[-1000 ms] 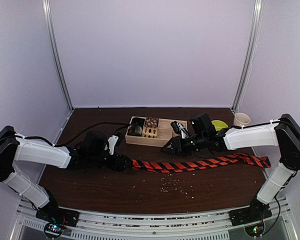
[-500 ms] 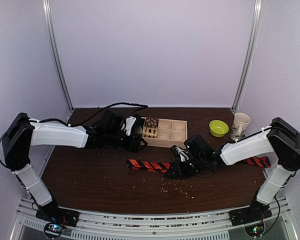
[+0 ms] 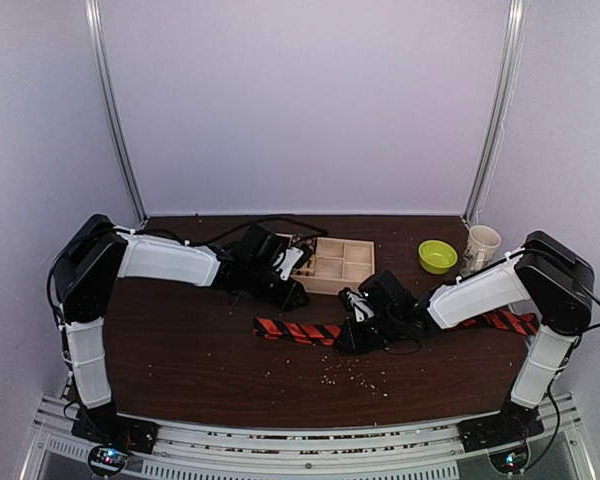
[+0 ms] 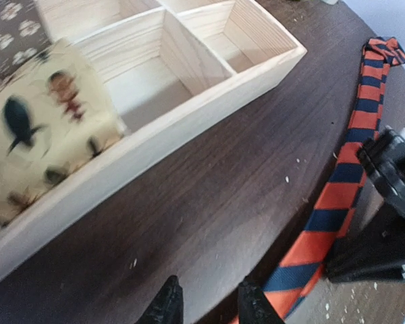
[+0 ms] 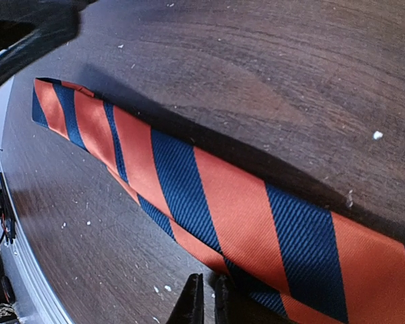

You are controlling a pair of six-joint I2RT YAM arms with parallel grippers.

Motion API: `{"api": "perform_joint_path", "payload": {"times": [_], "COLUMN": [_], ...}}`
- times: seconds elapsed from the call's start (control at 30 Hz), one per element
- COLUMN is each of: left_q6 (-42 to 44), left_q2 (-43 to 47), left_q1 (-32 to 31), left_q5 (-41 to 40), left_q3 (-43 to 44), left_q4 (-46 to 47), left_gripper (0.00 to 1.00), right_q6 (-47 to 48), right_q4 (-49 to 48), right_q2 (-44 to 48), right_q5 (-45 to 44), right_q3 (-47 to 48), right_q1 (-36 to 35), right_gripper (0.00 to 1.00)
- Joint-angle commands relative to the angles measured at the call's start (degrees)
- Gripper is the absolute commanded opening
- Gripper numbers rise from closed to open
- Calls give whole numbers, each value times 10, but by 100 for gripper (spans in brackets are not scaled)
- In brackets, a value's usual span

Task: Roll the ties
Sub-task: Adjust the tie at the center of the board.

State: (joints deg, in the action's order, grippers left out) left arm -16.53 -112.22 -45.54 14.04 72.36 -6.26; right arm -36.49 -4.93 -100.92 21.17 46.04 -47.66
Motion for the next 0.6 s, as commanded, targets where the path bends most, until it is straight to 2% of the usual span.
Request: {"api": "perform_joint_path", "payload": {"times": [0.0,0.27,0.57], "left_q6": [37,58,82], "left_q2": [-55,-131,-136], "left_q1": [-29,-56,-75], "left_q5": [-48,-73,-42], "left_q3": [82,166,157], "left_q4": [-53,-113,-143], "left_gripper": [31,29,26], "right_q6": [-3,-6,-3], "right_q4": [-2,-11,-9], "right_q2": [2,-15,-28], "right_q5": [-35,-50,-68], "right_q3": [-21,-19,-12], "right_q1": [-1,-1,-1], "right_gripper": [8,6,5]}}
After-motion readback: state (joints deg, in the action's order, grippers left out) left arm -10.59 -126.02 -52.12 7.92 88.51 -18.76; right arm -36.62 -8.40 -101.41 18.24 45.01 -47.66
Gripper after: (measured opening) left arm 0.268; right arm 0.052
